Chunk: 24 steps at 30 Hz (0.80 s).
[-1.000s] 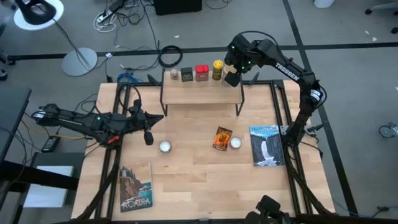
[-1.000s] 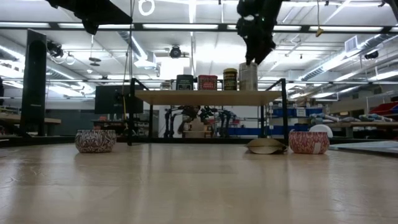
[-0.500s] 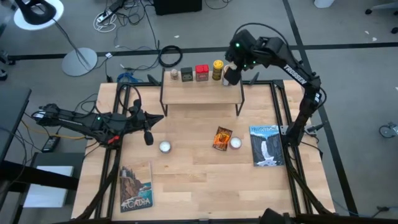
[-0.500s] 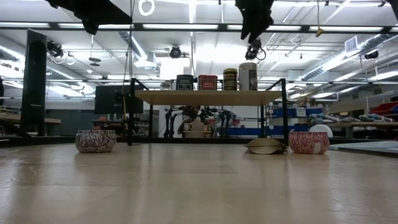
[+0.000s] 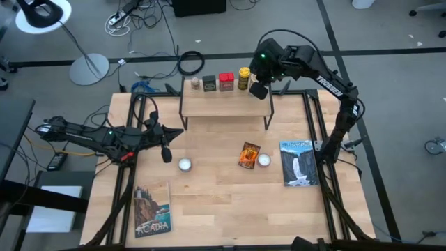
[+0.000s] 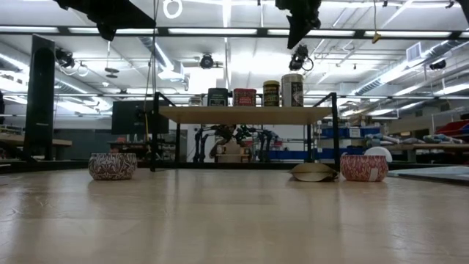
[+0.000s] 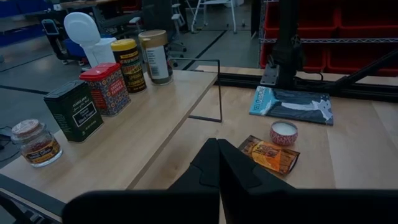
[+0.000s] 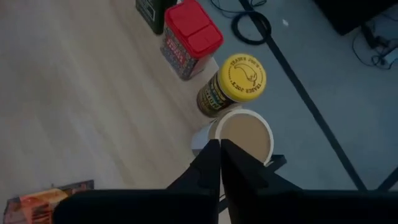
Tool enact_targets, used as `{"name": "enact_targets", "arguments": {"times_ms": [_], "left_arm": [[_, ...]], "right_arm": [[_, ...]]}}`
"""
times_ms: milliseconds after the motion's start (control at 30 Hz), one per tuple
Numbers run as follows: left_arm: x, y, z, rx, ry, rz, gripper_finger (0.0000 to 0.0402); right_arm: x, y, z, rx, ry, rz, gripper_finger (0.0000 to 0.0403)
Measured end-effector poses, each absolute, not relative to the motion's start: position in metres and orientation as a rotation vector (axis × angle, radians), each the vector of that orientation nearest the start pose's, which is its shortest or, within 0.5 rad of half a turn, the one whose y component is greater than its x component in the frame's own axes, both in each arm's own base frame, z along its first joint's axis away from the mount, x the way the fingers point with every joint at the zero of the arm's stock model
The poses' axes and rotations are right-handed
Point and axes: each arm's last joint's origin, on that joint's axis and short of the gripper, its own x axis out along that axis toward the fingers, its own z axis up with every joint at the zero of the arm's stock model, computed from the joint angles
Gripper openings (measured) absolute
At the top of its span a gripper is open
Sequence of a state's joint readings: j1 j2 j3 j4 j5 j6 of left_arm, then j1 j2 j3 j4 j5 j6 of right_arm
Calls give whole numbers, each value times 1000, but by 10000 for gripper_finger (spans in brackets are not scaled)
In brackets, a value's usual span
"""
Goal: Shelf spices
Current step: Put the gold seasoning bottle on the shelf
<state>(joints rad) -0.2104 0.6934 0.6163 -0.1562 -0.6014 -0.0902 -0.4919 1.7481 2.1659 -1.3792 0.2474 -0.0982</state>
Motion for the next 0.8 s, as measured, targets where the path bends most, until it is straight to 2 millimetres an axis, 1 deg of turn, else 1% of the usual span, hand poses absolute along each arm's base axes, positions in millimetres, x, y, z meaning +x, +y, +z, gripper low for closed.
{"name": "enact_targets", "arguments": {"times_ms": [100,267,400,467,800], "left_arm": [[155,-16,292,4,197,398,1],[155,-16,292,3,196,398,1],[155,-16,292,3,196,398,1],[155,-16,292,2,195,398,1],[155,-16,292,3,196,398,1]], "right_arm": [[279,-162,432,60,1040,-639,3],[280,-170,413,91,1104,-642,2],[284,-177,402,108,1095,-632,1],[286,-177,396,127,1095,-603,1],[296,-183,366,130,1120,-589,1]]}}
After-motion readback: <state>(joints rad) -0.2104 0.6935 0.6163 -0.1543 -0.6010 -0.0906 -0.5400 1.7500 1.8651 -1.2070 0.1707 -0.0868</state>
